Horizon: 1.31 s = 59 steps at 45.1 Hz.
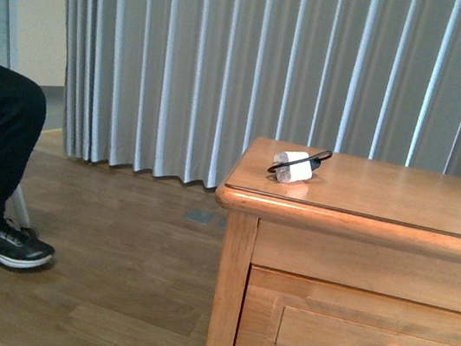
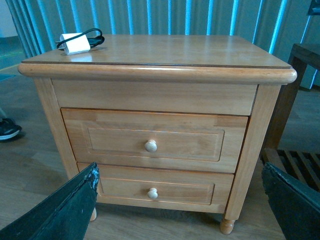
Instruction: Put charger into drawer
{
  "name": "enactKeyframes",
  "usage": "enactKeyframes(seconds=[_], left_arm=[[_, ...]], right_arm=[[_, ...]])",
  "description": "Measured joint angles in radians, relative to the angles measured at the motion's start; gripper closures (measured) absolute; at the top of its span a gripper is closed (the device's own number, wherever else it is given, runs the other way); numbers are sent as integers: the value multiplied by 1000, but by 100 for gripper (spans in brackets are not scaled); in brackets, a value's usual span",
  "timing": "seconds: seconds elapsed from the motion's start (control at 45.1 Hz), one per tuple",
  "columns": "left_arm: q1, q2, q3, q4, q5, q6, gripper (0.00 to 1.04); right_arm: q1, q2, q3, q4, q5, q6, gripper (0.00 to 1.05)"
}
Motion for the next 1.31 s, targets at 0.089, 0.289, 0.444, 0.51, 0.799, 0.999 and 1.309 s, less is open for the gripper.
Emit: enactKeyframes(seconds=[0.089,0.289,0.444,0.51,0.799,0.999,1.309], left_arm=[[0,0,0,0,0,0,6],[0,0,0,0,0,0,6],[0,0,0,0,0,0,6],[0,0,0,0,0,0,6],[0,0,0,0,0,0,6],[0,0,0,0,0,0,6],[0,0,0,0,0,0,6]], right_arm=[[0,0,0,0,0,0,8],[0,0,0,0,0,0,8],[13,4,0,9,40,-46,8],[69,69,0,81,122,-177,8],[225,794,107,633,192,-312,8],[213,1447,280,1079,168,-361,8],[177,1924,509,1170,96,-341,8]])
